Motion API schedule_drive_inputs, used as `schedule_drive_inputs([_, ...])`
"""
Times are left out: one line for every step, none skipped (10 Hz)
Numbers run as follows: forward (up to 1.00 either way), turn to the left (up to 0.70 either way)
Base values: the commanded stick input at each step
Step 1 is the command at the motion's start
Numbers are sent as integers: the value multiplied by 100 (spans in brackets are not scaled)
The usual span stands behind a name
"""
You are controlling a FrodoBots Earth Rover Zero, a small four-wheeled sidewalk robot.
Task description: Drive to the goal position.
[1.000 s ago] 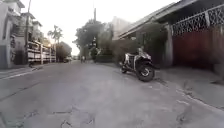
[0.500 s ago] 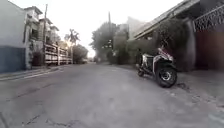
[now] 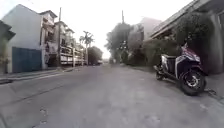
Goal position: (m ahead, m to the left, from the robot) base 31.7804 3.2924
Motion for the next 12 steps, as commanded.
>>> schedule_drive_inputs([70, 0])
schedule_drive_inputs([70, 0])
schedule_drive_inputs([70, 0])
schedule_drive_inputs([70, 0])
schedule_drive_inputs([70, 0])
schedule_drive_inputs([70, -17])
schedule_drive_inputs([70, -32])
schedule_drive_inputs([70, -35])
schedule_drive_inputs([70, -22])
schedule_drive_inputs([70, 0])
schedule_drive_inputs([70, 0])
schedule_drive_inputs([70, 0])
